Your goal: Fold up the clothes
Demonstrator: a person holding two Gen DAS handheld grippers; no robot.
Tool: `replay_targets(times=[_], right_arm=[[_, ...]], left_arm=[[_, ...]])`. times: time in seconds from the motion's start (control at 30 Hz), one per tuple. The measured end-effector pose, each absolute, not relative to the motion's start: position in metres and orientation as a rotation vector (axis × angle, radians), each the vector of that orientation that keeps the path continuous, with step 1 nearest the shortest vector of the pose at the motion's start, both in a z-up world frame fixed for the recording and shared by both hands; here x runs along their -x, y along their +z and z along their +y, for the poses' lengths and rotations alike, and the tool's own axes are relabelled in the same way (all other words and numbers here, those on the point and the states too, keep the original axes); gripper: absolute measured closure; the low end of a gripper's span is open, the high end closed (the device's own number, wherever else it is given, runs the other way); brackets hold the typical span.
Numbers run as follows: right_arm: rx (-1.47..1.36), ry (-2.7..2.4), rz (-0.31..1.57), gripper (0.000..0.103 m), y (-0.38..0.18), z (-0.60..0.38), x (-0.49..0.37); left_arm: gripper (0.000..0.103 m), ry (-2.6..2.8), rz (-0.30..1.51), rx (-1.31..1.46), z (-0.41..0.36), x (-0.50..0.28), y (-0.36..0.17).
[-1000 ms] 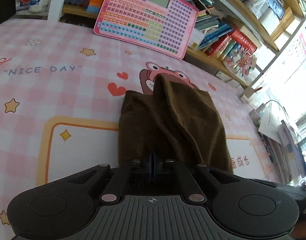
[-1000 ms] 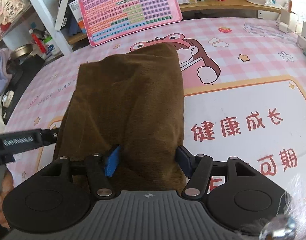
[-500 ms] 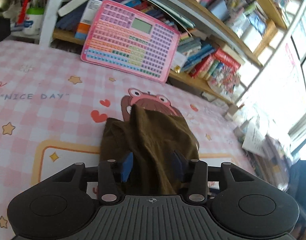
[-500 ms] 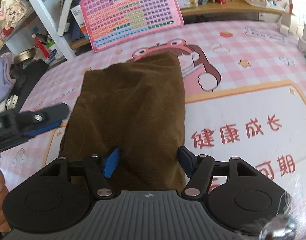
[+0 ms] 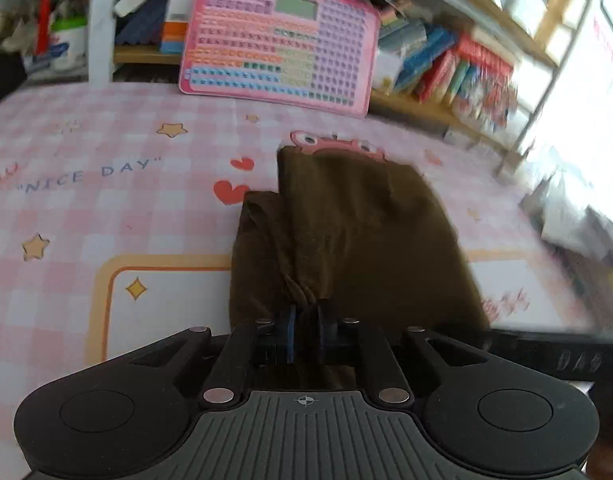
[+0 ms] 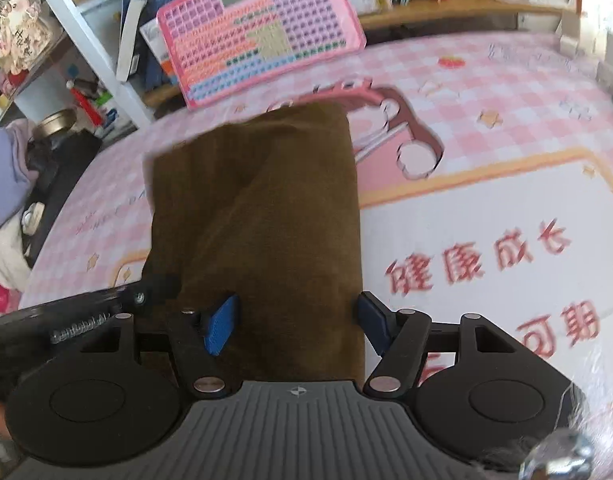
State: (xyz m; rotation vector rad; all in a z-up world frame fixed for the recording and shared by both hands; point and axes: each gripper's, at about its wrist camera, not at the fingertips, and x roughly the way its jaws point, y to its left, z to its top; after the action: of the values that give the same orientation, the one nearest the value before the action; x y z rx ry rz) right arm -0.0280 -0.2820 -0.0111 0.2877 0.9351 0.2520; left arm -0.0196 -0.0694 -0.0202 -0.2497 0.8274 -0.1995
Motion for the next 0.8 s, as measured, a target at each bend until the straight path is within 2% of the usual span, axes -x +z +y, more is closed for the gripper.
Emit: replay_targets(times=[0.07,0.13,0.17,0.2,0.23,0.27,0.3,0.43,0.5,0.53,0.6,0.63,0.67,0.73,0.8], right_arm=[[-0.286,0.25,0.937,0.04,-0.011,-0.282,0.028],[-0.295,0.249,0.936,0.04,-0.012,-0.283,0.028],[-0.302,0.249,0.935,0.04,-0.012,-0.285,0.028],[-0.31,0.249,0.933,0.04,-0.012,-0.286,0.029],[-0.318,0.25,0.932,0.04,-0.012,-0.287,0.029],[-0.337,0.249,0.933,0.04,-0.013,-0.29,0.028],[-0.369,0.246,0.943,0.039,-0.015,-0.294,0.027],[-0.501,0.225,0.986,0.038,-0.022,-0.306,0.023],[-0.549,0.218,1.005,0.037,-0.025,-0.309,0.021],[-0.56,0.22,1.005,0.036,-0.025,-0.309,0.02],[-0.578,0.227,1.008,0.036,-0.026,-0.309,0.017],[-0.586,0.232,1.011,0.039,-0.026,-0.308,0.016],[-0.594,0.237,1.014,0.047,-0.027,-0.308,0.014],[-0.581,0.251,1.013,0.057,-0.027,-0.304,0.014],[-0.567,0.266,1.011,0.065,-0.026,-0.3,0.013]], left_arm=[[0.088,-0.2,0.836,0.245,-0.07,0.019,-0.018],[0.082,-0.198,0.831,0.264,-0.068,0.02,-0.014],[0.071,-0.195,0.824,0.278,-0.065,0.022,-0.011],[0.053,-0.194,0.807,0.288,-0.064,0.024,-0.007],[0.039,-0.194,0.786,0.293,-0.062,0.026,-0.002],[0.017,-0.197,0.773,0.292,-0.061,0.027,0.0],[0.015,-0.202,0.766,0.286,-0.06,0.027,0.002],[0.015,-0.206,0.84,0.33,-0.052,0.014,-0.01],[0.018,-0.21,0.873,0.396,-0.045,0.009,-0.019],[0.021,-0.203,0.881,0.421,-0.043,0.008,-0.023],[0.035,-0.191,0.914,0.457,-0.041,0.003,-0.03],[0.037,-0.191,0.917,0.465,-0.041,0.002,-0.031],[0.043,-0.203,0.919,0.473,-0.043,0.001,-0.032],[0.046,-0.204,0.925,0.471,-0.046,-0.002,-0.033],[0.058,-0.204,0.913,0.449,-0.049,0.001,-0.028]])
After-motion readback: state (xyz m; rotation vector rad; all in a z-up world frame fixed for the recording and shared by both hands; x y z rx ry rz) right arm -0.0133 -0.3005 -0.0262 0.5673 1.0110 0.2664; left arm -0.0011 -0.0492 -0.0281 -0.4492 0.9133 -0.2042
